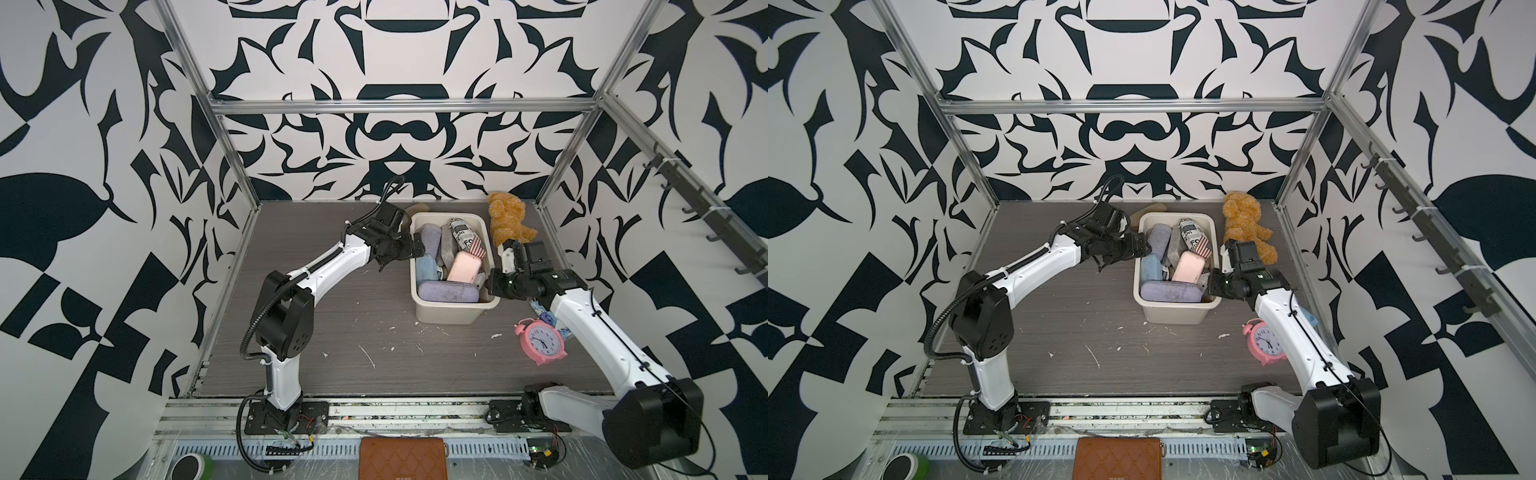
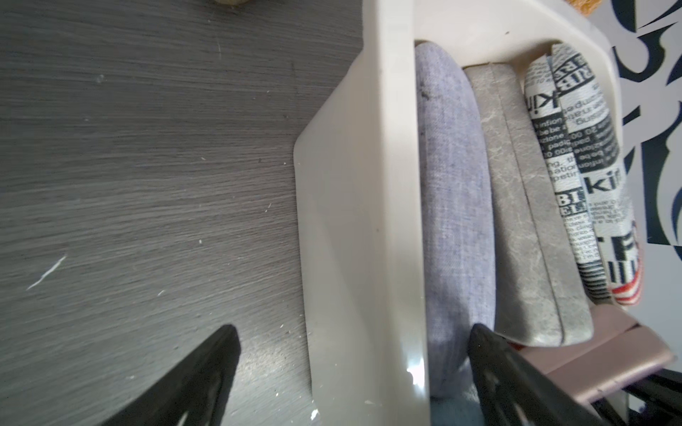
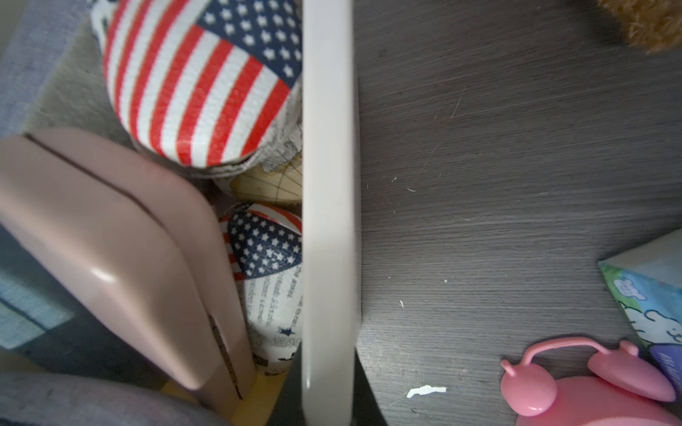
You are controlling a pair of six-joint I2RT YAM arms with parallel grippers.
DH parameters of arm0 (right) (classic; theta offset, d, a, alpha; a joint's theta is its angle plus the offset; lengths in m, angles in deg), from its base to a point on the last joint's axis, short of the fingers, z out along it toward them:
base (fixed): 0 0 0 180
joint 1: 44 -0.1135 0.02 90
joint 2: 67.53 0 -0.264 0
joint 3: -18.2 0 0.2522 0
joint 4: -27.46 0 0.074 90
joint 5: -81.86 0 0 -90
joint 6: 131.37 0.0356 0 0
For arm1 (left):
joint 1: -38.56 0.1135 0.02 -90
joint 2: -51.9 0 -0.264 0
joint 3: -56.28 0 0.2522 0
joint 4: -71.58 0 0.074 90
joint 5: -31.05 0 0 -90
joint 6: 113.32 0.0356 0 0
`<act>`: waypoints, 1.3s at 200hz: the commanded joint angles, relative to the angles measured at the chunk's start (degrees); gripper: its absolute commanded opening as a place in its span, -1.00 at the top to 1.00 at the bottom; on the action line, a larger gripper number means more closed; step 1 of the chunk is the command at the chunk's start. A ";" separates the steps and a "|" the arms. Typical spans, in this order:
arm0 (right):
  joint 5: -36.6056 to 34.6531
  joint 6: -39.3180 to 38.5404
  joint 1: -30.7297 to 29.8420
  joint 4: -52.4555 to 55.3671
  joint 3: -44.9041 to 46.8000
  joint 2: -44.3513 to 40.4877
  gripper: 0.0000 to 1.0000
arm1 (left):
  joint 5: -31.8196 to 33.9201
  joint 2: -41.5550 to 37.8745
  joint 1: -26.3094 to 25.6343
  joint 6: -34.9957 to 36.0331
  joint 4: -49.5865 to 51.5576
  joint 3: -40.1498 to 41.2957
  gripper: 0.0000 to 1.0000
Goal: Put the glasses cases into the storage boxes
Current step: Move the storage box to the center of the board.
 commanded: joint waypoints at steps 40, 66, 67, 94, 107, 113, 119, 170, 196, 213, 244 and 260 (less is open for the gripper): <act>-2.49 -0.87 -11.63 0.94 -3.37 -1.81 1.00 | 4.73 -3.06 -0.47 6.70 7.17 3.13 -0.98; -2.00 -0.94 -12.37 1.63 -3.66 -3.83 1.00 | 5.97 -2.80 -0.48 9.10 10.38 1.99 -0.41; -1.88 -0.95 -12.33 1.68 -3.66 -3.86 1.00 | 6.06 -2.80 -0.45 9.04 10.61 1.97 -0.39; 0.16 0.06 -15.33 1.01 -4.24 -3.82 1.00 | 7.80 -5.19 -0.45 7.60 12.36 4.04 -0.16; -0.45 1.25 -18.96 0.05 -4.64 -3.31 1.00 | 7.83 -7.77 -0.44 7.21 11.66 7.15 -0.15; -0.55 2.21 -20.60 -0.91 -4.76 -3.11 1.00 | 8.56 -9.30 -0.43 6.84 11.83 8.54 -0.15; -0.76 3.25 -22.38 -1.95 -4.91 -2.61 1.00 | 9.11 -10.89 -0.34 6.68 11.88 9.96 -0.14; -5.63 10.91 -38.20 -14.29 -9.35 8.22 1.00 | 8.22 -25.25 10.24 5.23 11.72 23.65 -0.14; -5.43 12.74 -42.85 -22.00 -14.86 17.62 1.00 | 6.12 -31.14 19.86 4.96 9.26 29.15 -0.14; -4.57 12.86 -45.69 -24.77 -21.09 25.12 1.00 | 4.90 -33.11 26.24 5.06 8.18 30.93 -0.14; -0.75 12.88 -48.79 -26.26 -34.80 38.94 1.00 | 2.51 -33.58 34.81 6.16 6.36 31.09 -0.13; 2.17 13.30 -49.02 -26.62 -40.57 44.53 1.00 | 2.12 -32.49 37.93 7.14 6.09 29.20 -0.13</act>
